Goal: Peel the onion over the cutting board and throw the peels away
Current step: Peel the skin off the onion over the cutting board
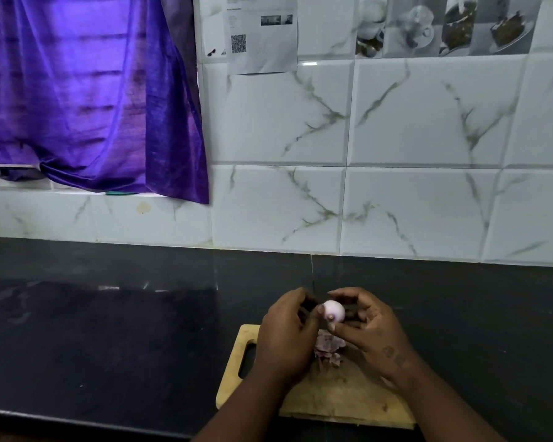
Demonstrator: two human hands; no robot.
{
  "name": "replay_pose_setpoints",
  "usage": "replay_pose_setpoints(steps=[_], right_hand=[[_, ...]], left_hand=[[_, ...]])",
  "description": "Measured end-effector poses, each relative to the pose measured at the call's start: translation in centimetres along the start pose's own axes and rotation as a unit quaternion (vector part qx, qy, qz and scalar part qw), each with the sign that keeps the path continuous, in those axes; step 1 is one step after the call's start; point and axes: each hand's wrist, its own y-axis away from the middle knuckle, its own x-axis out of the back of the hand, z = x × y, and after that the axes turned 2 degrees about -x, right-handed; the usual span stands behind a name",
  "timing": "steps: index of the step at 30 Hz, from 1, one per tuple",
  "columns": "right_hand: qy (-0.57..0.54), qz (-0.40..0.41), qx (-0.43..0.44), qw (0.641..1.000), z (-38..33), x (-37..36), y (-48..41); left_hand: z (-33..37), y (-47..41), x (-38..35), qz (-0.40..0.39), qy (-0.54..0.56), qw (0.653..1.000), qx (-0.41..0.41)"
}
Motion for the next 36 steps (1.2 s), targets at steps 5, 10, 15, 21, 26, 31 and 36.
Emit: replay_pose_setpoints(steps=[5, 10, 15, 21, 26, 31, 36], right_hand=[[-0.027, -0.014, -0.006, 1.000, -0.27, 0.26, 0.26], [-0.098, -0.023, -0.038, 0.994, -0.16, 0.45, 0.33], [-0.085, -0.014, -0.041, 0.995, -0.32, 0.35, 0.24], [-0.116, -0.015, -0.062, 0.991, -0.41, 0.44, 0.09], [-0.104, 0.009, -0.057, 0.993, -0.15, 0.51, 0.06], [-0.110, -0.005, -0.057, 0.992, 0.08, 0.58, 0.09], [-0.070, -0.015, -0.052, 0.996, -0.16, 0.49, 0.14]], left_hand=[[-0.14, -0.27, -0.15, 0.015, -0.024, 0.999, 0.042], [-0.13, -0.18, -0.21, -0.016, -0.080, 0.995, 0.060], [0.16, -0.15, -0.06, -0.028, -0.114, 0.991, 0.066], [0.13, -0.07, 0.04, -0.040, -0.138, 0.987, 0.065], [0.34, -0.05, 0.09, -0.062, -0.143, 0.987, 0.043], [0.56, 0.19, 0.30, -0.025, -0.077, 0.997, 0.007], [0.57, 0.38, 0.12, 0.014, -0.053, 0.998, -0.022]])
